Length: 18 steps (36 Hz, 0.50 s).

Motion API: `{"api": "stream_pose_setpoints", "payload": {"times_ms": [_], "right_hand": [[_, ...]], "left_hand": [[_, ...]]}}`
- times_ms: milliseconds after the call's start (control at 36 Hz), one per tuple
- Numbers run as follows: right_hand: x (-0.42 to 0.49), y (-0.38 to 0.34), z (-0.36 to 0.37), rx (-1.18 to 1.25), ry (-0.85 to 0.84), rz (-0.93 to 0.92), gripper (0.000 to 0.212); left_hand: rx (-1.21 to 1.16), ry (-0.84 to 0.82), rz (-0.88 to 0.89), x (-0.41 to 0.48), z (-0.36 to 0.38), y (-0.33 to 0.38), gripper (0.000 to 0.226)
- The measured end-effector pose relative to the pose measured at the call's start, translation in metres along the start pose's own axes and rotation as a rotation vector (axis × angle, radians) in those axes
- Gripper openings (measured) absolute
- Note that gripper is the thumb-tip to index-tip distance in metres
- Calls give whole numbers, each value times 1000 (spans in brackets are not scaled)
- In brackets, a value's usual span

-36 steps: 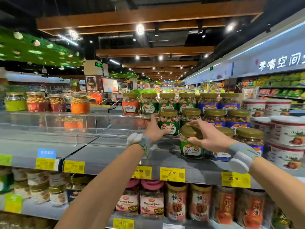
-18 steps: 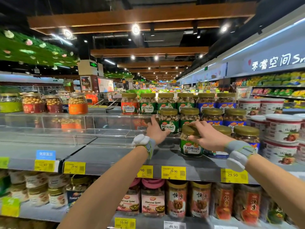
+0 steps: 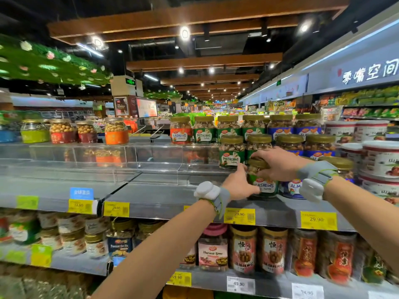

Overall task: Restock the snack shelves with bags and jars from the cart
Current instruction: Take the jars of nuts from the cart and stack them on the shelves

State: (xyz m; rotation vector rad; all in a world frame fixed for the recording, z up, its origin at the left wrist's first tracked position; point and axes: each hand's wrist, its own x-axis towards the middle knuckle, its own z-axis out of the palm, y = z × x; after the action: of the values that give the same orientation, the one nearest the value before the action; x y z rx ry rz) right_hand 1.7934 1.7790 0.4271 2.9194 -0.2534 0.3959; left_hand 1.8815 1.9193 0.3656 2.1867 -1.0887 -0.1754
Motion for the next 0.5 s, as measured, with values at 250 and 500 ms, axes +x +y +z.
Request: {"api": "stream_pose_setpoints", "payload": {"times_ms": [250, 500], "right_hand": [[-4, 6, 3, 43, 15, 6, 67], [-14, 2, 9, 77, 66, 15, 64]], "left_hand": [[129, 140, -44, 0, 12, 2, 74], [169, 190, -52, -4, 17, 4, 72]]}}
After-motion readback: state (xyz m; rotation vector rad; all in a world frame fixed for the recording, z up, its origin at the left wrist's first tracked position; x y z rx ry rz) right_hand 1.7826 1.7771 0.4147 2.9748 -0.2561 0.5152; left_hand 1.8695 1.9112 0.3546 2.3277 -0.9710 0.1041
